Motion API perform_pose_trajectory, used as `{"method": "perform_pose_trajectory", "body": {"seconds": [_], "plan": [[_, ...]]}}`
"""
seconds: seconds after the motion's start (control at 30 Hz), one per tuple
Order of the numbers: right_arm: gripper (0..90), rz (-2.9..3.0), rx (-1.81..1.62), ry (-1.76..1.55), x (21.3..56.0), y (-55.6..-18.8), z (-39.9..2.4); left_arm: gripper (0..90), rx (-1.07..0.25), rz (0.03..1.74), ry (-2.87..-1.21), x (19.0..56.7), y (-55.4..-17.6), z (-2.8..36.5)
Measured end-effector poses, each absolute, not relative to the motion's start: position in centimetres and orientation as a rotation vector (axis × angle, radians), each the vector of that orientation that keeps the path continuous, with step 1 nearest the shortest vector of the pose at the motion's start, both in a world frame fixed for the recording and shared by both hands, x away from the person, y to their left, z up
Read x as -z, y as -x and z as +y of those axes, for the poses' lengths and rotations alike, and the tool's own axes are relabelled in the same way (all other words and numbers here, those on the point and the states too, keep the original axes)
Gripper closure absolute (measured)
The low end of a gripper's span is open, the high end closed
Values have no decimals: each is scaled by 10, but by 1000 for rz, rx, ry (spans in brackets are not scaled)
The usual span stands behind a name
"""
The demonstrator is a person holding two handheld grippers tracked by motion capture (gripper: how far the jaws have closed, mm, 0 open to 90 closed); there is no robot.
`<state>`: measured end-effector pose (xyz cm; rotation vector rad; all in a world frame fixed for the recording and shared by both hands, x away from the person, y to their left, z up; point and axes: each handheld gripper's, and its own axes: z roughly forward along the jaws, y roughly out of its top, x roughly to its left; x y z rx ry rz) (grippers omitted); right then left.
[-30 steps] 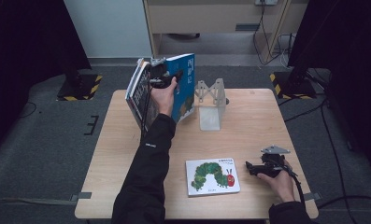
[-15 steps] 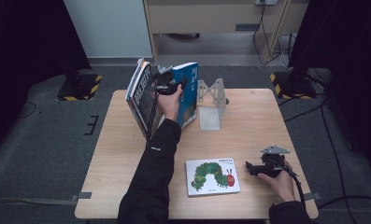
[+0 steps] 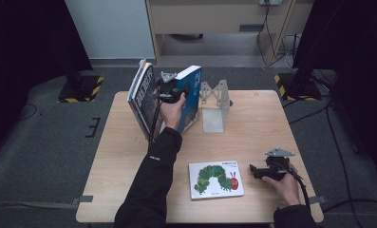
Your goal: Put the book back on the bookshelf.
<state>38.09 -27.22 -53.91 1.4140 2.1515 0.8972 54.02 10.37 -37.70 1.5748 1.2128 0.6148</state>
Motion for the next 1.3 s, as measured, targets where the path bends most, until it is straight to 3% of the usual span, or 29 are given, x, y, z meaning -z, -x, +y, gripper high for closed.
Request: {"method": "perform_pose_trajectory", "body": {"seconds": [0.77,1.3], "plan": [[22,2149,-898,-1417,539,-381,-272,575,-699,1164,-1560,403,-481,116],[22,2150,-897,-1414,539,-381,-272,570,-737,1137,-1543,409,-472,106]]}}
